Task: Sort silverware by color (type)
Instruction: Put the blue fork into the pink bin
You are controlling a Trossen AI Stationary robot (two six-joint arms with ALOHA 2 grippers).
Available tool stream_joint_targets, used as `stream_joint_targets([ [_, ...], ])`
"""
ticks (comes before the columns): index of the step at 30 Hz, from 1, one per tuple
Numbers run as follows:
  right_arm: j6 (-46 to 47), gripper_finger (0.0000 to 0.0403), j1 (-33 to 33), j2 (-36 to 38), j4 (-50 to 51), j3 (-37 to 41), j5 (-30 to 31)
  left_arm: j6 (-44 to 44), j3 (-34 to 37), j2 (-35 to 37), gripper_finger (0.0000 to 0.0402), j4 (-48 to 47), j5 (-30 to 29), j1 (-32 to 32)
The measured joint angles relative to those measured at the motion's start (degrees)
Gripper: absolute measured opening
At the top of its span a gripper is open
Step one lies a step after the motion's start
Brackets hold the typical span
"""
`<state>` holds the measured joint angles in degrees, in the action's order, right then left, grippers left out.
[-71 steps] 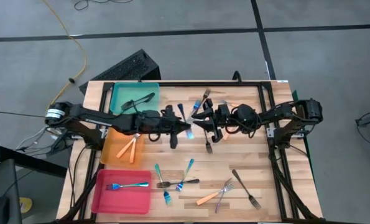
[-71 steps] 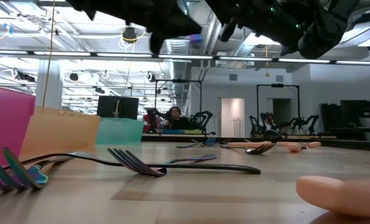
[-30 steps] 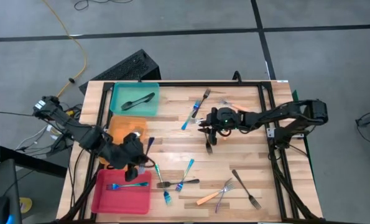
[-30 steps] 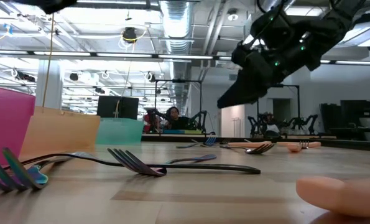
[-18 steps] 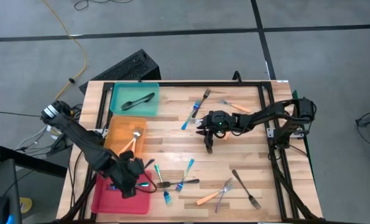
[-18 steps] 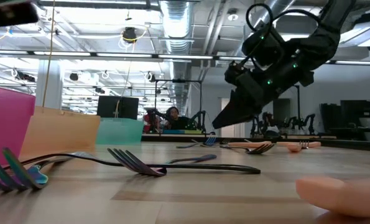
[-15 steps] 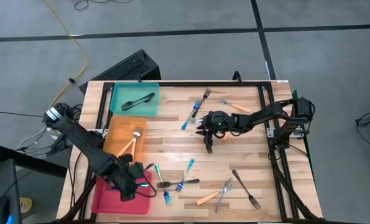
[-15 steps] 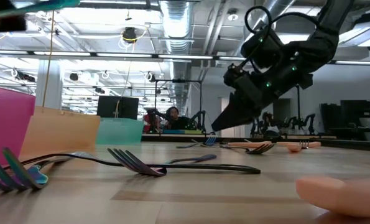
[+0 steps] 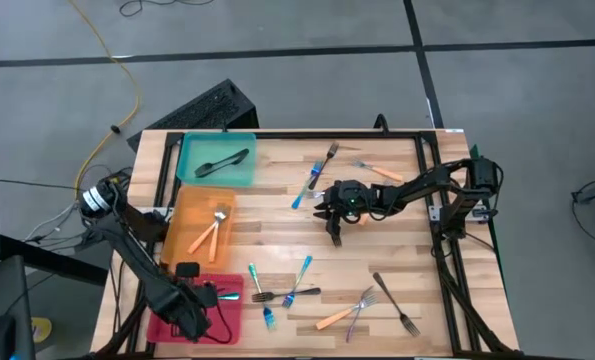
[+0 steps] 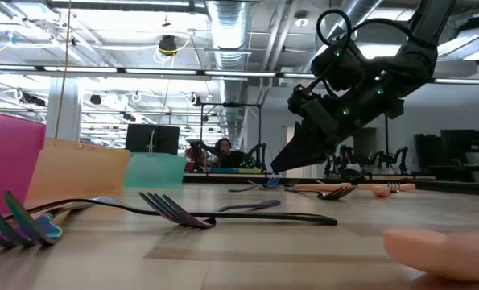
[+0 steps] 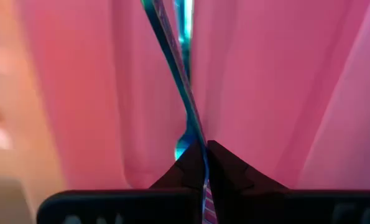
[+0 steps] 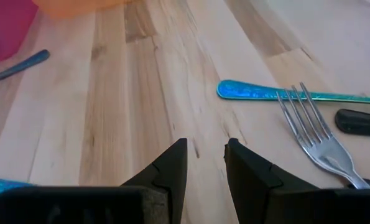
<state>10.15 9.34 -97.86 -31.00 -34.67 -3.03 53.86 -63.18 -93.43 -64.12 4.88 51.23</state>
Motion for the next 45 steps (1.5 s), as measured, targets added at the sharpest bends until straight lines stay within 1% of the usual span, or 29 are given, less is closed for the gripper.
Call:
stream_joint_targets([
  [6,0.0,0.0131,0.0,0.0,0.1,0.0,0.0,-2.8,1.1,-1.6,0.0000,-0.2,1.2,0.7],
  [10,0.3,0.0131,0.0,0.0,0.1,0.0,0.0,-4.2,2.8,-1.5,0.0000,3.8,2.8,0.5],
  [23,0.5,0.0131,0.0,0.0,0.1,0.0,0.0,-9.3,3.8,-2.0,0.0000,5.3,1.3,0.3],
  [25,0.5,0.0131,0.0,0.0,0.1,0.0,0.0,-10.4,3.8,-3.2,0.0000,5.9,2.1,0.1],
  [28,0.5,0.0131,0.0,0.0,0.2,0.0,0.1,-14.2,3.8,-5.5,0.0000,7.9,5.5,-0.3],
  [30,0.5,0.0131,0.0,0.0,0.3,0.0,0.1,-15.5,3.8,-6.8,0.0000,8.4,6.3,-0.4],
  [41,0.5,0.0131,0.0,0.0,0.3,0.0,0.1,-18.1,3.8,-7.9,0.0000,9.0,4.1,-0.5],
  [45,0.5,0.0131,0.0,0.0,0.4,0.0,0.1,-19.0,3.8,-7.9,0.0000,12.0,3.8,-0.5],
])
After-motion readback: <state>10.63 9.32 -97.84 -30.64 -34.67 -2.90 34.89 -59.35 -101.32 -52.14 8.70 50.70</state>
